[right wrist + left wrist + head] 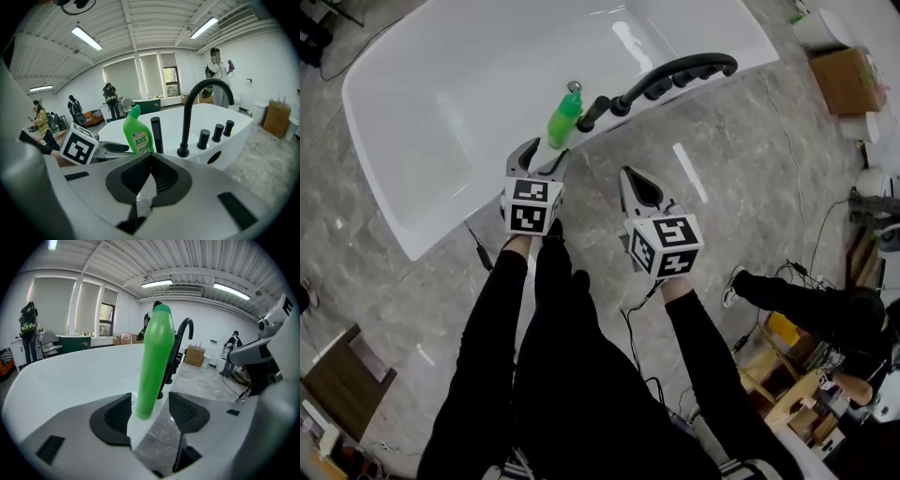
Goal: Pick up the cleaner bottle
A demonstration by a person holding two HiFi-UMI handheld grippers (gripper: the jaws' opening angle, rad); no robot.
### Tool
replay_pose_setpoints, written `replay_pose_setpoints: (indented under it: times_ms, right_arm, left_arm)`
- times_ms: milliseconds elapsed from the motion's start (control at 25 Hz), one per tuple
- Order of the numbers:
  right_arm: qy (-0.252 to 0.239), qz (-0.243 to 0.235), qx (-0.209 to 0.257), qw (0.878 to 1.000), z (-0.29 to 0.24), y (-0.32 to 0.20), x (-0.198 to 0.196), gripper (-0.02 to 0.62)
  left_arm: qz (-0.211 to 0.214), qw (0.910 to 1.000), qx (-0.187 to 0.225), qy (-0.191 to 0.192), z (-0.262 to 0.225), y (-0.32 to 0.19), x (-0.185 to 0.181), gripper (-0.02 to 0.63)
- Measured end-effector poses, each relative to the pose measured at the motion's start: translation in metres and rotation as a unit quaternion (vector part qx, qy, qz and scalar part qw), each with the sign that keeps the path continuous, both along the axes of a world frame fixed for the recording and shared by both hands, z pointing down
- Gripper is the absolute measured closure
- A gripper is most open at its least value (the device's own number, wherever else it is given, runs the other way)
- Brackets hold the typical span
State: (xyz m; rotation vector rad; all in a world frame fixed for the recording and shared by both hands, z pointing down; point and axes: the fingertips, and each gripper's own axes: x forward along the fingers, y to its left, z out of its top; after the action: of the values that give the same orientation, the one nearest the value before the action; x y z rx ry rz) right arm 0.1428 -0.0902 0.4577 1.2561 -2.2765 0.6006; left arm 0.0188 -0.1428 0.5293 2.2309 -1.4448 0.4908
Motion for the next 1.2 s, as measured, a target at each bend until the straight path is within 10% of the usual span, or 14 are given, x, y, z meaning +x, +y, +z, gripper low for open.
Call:
replay_pose_setpoints:
  times_ms: [1200]
  right_arm:
    - [-0.005,-0.004,-0.024,1.000,0.055,-0.049,-0.020,0.594]
  left_arm:
    - [0.038,0.9983,0.034,-0.028,0.025,-0.037,0.022,0.348]
